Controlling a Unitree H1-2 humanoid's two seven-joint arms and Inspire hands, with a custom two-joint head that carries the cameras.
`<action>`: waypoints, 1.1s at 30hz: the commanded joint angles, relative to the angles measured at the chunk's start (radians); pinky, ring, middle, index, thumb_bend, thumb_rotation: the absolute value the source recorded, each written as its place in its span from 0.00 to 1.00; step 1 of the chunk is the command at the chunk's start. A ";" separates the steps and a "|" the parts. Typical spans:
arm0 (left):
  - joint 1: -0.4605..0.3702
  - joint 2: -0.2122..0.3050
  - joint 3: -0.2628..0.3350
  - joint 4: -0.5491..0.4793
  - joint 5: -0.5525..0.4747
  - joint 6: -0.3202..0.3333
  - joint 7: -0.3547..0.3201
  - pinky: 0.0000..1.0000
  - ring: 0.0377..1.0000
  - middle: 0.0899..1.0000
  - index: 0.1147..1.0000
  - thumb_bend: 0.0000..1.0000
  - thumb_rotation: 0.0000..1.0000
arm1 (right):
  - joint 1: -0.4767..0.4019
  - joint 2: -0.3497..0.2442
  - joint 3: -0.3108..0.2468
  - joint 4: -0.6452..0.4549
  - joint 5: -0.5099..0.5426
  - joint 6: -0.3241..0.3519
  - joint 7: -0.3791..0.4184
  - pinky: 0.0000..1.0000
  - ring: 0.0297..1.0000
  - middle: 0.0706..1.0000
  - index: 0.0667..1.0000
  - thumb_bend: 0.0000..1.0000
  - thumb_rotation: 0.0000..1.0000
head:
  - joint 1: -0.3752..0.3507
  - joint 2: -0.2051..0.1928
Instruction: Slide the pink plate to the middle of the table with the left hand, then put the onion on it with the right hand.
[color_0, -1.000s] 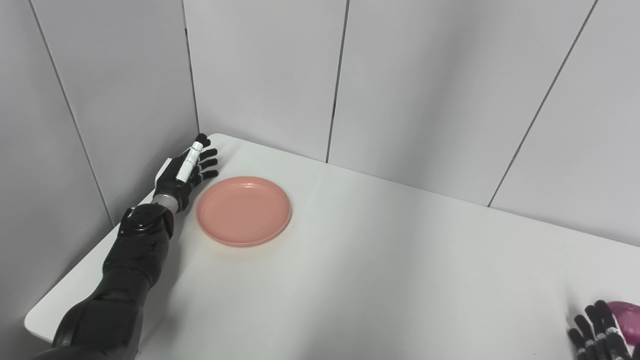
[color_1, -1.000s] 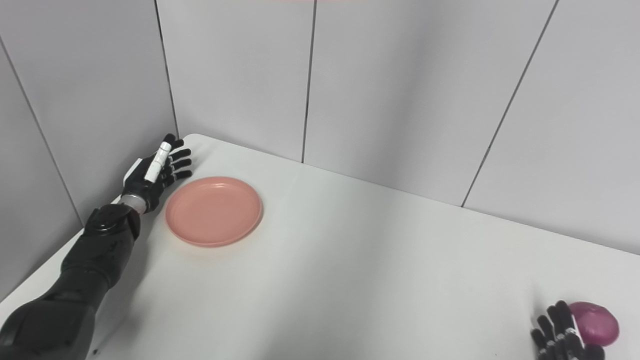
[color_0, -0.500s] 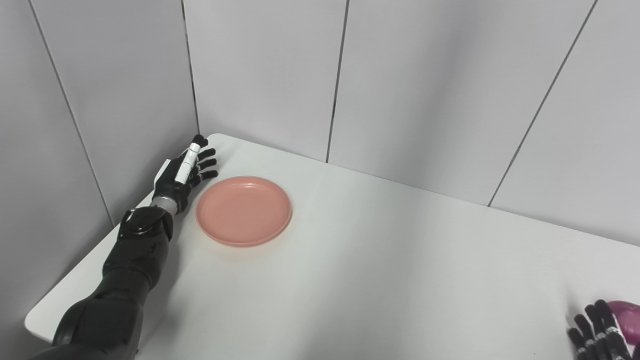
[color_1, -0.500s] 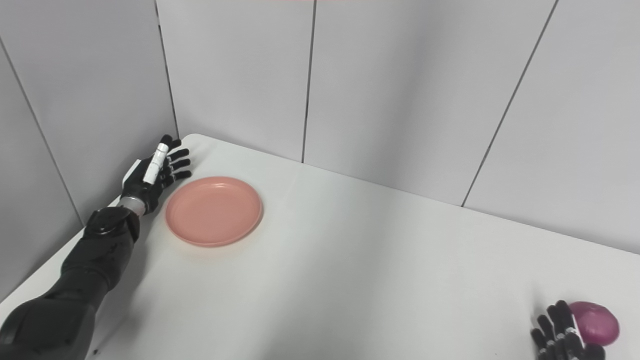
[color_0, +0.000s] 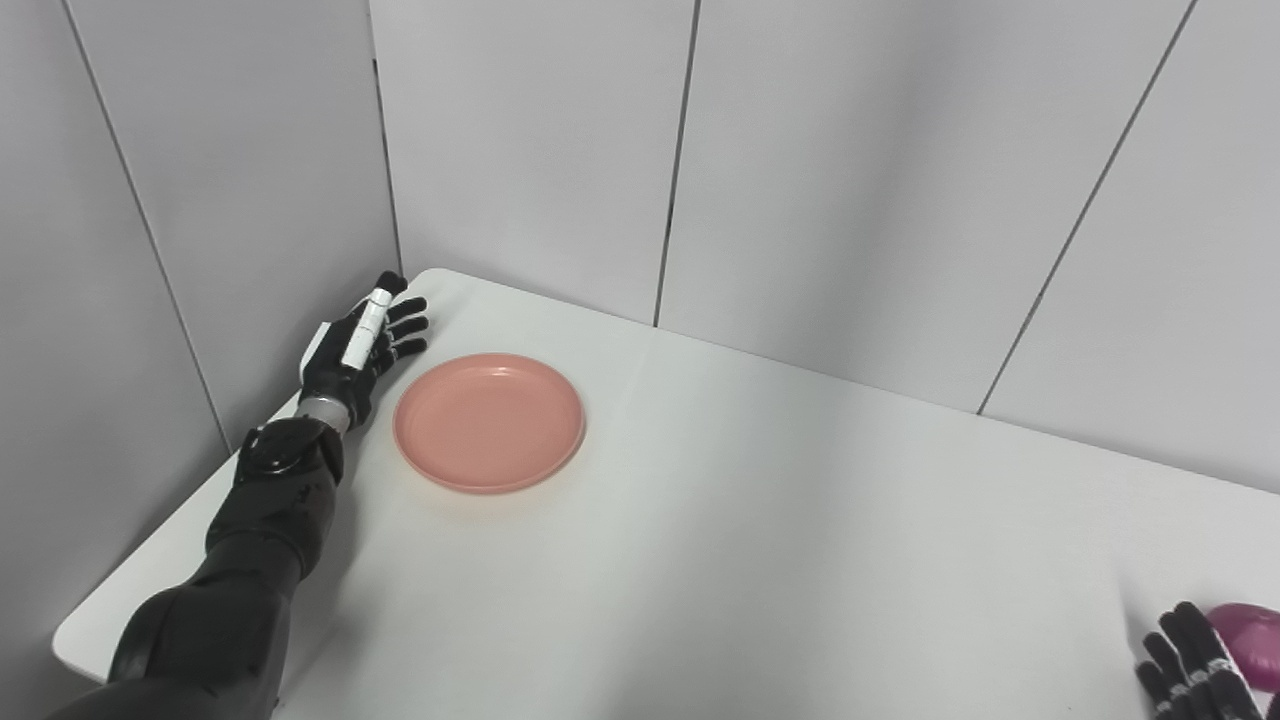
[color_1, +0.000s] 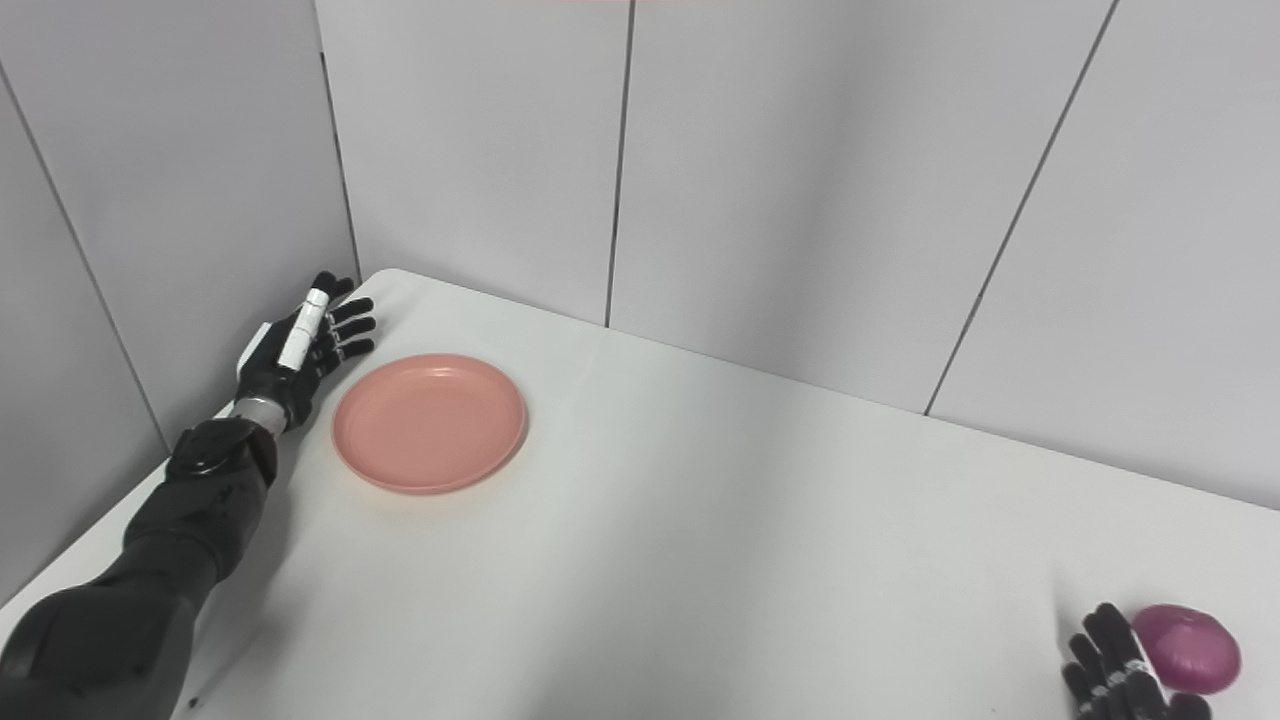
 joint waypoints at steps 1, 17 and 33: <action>-0.003 0.002 -0.009 0.012 0.006 0.011 -0.009 0.75 0.81 0.80 0.83 0.91 0.81 | 0.086 0.048 0.018 0.061 0.016 0.032 0.000 1.00 0.98 0.96 0.94 0.96 1.00 | 0.000 0.002; 0.063 -0.059 -0.052 -0.206 0.004 0.095 -0.025 0.73 0.80 0.81 0.83 0.92 0.81 | 0.090 0.050 0.024 0.045 0.014 0.038 -0.007 0.99 0.98 0.97 0.93 0.96 1.00 | -0.007 0.010; 0.142 -0.114 -0.113 -0.510 0.010 0.292 -0.026 0.84 0.88 0.88 0.89 0.90 0.85 | 0.092 0.061 0.030 0.026 0.006 0.044 -0.022 0.94 0.96 0.96 0.92 0.96 1.00 | -0.022 0.019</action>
